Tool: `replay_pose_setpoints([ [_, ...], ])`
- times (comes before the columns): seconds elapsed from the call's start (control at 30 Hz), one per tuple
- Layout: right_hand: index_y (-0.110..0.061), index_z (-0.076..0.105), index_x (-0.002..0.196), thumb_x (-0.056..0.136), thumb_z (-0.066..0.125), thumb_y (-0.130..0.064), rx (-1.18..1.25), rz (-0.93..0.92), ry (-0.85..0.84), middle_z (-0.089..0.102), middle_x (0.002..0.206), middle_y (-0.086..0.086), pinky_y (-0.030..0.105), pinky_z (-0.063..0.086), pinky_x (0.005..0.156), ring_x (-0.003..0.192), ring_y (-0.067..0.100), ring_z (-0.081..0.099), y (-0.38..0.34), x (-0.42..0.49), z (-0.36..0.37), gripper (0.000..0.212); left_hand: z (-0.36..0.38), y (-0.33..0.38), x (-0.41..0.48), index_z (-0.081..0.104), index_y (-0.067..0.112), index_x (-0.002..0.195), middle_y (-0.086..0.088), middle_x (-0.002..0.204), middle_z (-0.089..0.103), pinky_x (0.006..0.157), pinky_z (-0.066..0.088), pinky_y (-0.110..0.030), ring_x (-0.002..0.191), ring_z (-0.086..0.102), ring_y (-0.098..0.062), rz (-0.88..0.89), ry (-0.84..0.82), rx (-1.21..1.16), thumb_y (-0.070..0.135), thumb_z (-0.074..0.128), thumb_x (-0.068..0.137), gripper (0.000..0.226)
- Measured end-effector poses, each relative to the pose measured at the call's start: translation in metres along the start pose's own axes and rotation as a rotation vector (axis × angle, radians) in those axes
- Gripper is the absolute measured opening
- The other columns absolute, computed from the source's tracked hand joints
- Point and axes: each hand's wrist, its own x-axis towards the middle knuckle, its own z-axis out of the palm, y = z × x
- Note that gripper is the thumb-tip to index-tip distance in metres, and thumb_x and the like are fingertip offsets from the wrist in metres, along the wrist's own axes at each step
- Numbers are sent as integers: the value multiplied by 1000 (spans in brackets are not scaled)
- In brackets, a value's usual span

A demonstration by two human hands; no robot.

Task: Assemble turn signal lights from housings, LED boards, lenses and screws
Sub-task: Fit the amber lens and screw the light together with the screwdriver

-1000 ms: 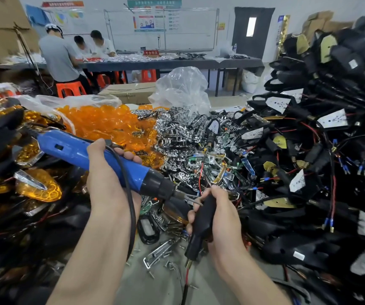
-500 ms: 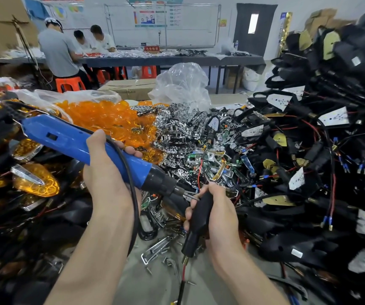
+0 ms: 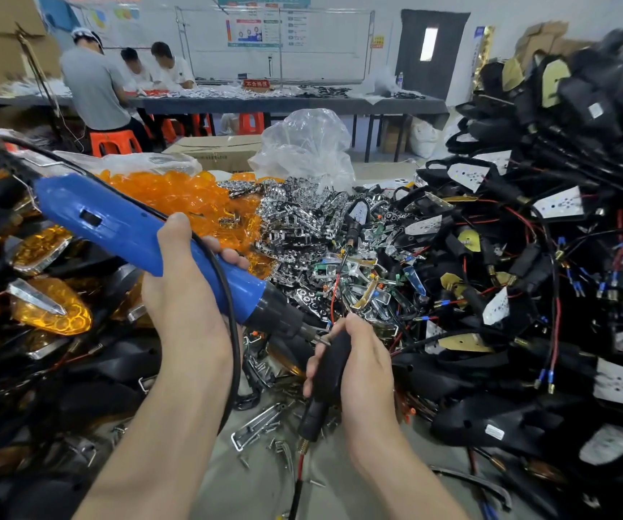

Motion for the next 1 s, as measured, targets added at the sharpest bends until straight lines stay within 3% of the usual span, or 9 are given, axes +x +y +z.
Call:
replay_pose_setpoints([
  [0.4,-22,57,66,99,46,-28,-4,-26,-5,56,64,7,33,48,49,53,23,52,2,-2,-1,35,3,0,-3,52,16,92,4,68,58,59,54,-29,57,58,-13,-48,29,-22,30,62,94,18],
  [0.8,-11,52,79,102,43,-20,-47,-52,41,55,63,7,33,47,48,53,23,51,-1,-6,2,26,3,-4,-4,55,16,94,4,68,60,60,54,-29,57,59,-13,-46,70,-6,31,63,93,18],
  [1.0,-21,54,73,100,44,-30,-97,-135,34,57,64,6,33,49,50,55,22,53,2,-7,1,31,2,-5,-3,57,15,93,4,67,60,61,55,-30,58,60,-14,-60,106,14,28,66,91,16],
])
